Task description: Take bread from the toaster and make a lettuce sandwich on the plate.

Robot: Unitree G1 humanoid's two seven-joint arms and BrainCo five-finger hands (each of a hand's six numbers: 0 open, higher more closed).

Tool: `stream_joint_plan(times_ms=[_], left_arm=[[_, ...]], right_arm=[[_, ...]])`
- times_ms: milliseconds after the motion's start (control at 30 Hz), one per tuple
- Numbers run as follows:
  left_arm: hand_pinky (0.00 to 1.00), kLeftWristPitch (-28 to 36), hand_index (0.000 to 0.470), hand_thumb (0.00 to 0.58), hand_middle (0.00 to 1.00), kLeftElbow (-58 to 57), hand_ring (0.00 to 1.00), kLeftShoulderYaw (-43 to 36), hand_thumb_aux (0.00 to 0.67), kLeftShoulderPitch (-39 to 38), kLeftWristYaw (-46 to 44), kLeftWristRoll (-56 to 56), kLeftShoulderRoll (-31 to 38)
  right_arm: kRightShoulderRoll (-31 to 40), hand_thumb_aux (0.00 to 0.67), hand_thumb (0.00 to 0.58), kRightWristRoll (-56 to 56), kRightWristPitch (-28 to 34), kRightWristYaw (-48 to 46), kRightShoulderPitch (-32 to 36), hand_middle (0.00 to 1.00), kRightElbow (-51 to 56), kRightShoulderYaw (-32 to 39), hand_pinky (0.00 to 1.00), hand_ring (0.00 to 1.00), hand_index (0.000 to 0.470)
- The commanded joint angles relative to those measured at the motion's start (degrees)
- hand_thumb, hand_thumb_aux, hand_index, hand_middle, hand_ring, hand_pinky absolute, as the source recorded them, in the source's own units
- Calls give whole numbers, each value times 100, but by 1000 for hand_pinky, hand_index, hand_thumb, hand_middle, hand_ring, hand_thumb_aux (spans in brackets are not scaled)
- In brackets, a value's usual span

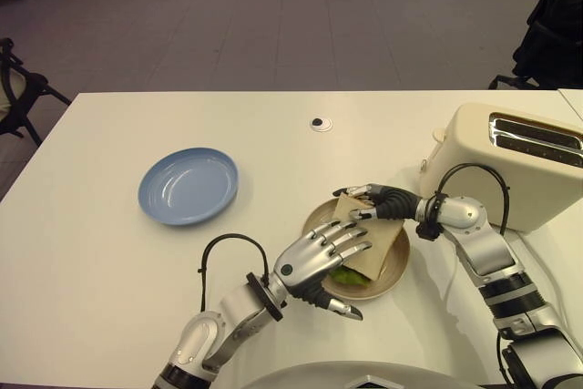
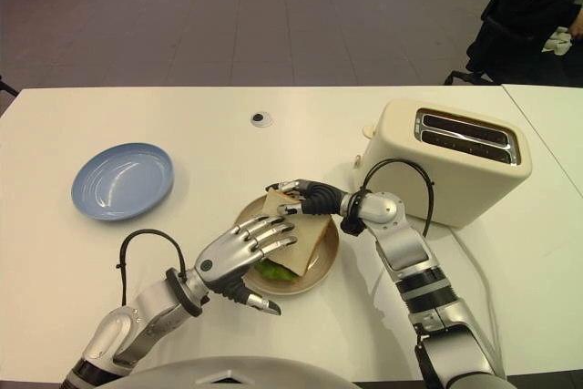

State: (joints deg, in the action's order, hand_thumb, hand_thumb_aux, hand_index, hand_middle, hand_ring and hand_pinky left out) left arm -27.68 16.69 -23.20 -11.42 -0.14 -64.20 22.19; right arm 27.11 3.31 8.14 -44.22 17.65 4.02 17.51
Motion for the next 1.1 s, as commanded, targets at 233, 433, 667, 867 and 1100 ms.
stream_joint_plan(times_ms=[233, 433, 667, 867, 1100], left_arm=[[0, 446, 0, 0, 0, -123, 0, -521, 0, -126, -462, -501, 398], [0, 555, 0, 0, 0, -492, 0, -718, 0, -84, -501, -382, 524], [0, 685, 0, 0, 0, -800, 0, -836, 0, -65, -542, -194, 646], [0, 781, 0, 0, 0, -601, 0, -574, 0, 44, -50, -56, 619], [0, -103, 0, 0, 0, 1220, 0, 166, 0, -98, 706, 2355, 223]], right_arm=[[-276, 0, 0, -148, -310, 144, 178, 0, 38, -110, 0, 0, 0], [-708, 0, 0, 60, -677, 627, 311, 0, -137, -538, 0, 0, 0], [-960, 0, 0, 412, -984, 869, 432, 0, -495, -1023, 0, 0, 0], [87, 0, 0, 623, -2045, -91, -257, 0, -1523, -1427, 0, 0, 0], [1773, 0, 0, 1632, -3002, -1683, -1782, 0, -2189, -2686, 0, 0, 0]])
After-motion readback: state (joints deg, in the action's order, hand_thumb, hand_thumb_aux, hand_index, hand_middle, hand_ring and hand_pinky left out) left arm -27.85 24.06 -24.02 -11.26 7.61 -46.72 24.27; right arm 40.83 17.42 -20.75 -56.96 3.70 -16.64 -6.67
